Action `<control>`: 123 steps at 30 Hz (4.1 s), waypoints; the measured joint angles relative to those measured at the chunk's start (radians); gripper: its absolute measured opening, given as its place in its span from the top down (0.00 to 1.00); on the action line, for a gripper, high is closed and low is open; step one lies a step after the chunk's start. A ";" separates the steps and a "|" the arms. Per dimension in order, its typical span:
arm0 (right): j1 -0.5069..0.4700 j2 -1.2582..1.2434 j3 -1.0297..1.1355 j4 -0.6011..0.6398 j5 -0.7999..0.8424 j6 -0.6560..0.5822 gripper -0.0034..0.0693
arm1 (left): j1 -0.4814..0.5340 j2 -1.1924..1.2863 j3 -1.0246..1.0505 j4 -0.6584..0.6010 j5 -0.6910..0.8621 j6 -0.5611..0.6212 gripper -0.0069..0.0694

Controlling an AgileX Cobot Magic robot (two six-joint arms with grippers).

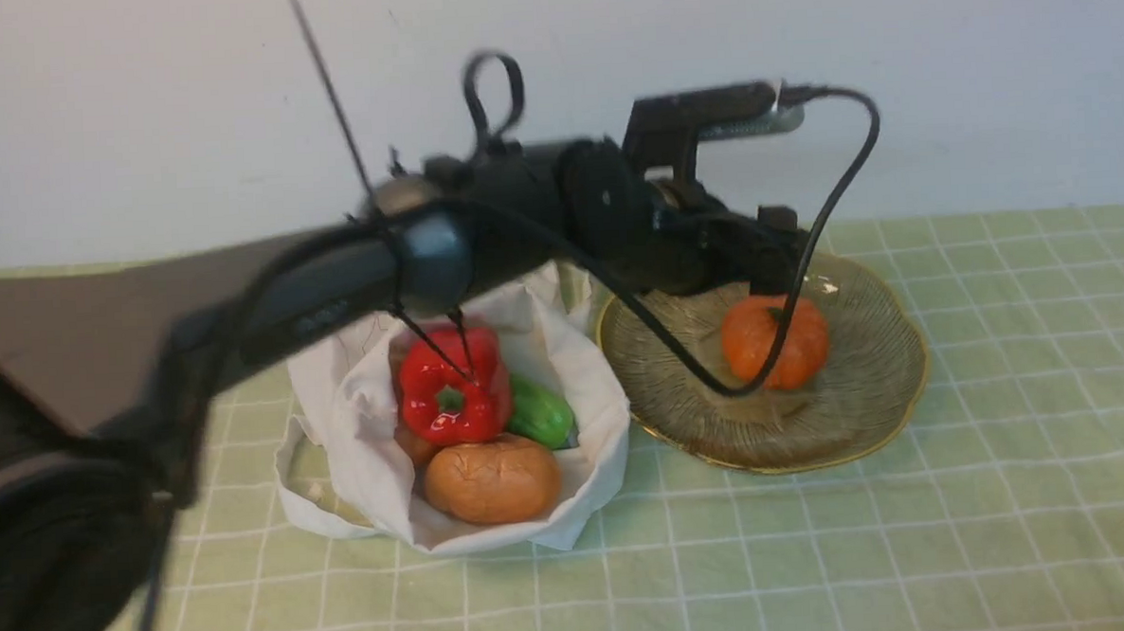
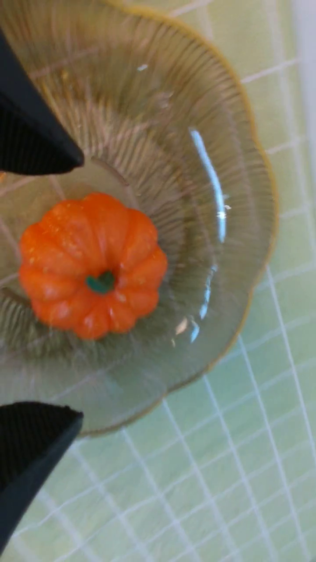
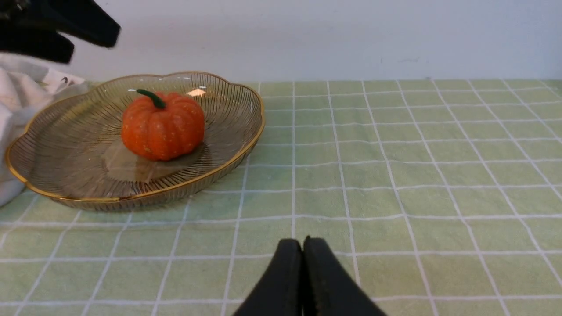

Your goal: Take vegetables from bag on green coffee tablecloth place on plate.

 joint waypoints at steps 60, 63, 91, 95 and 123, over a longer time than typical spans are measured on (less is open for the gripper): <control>0.000 0.000 0.000 0.000 0.000 0.000 0.97 | 0.073 -1.879 1.492 0.549 -0.143 -0.228 0.92; 0.000 0.000 0.000 0.000 0.000 0.000 0.97 | 0.175 -1.879 1.543 0.479 -0.158 -0.172 0.92; 0.000 0.000 0.000 0.000 0.000 0.000 0.97 | 0.641 -2.046 1.719 0.404 -0.049 -0.031 0.91; 0.000 0.000 0.000 0.000 0.000 0.000 0.97 | 0.597 -2.046 1.719 0.406 -0.046 -0.026 0.91; 0.000 0.000 0.000 0.000 0.000 0.000 0.97 | 0.552 -2.046 1.719 0.406 -0.045 -0.009 0.91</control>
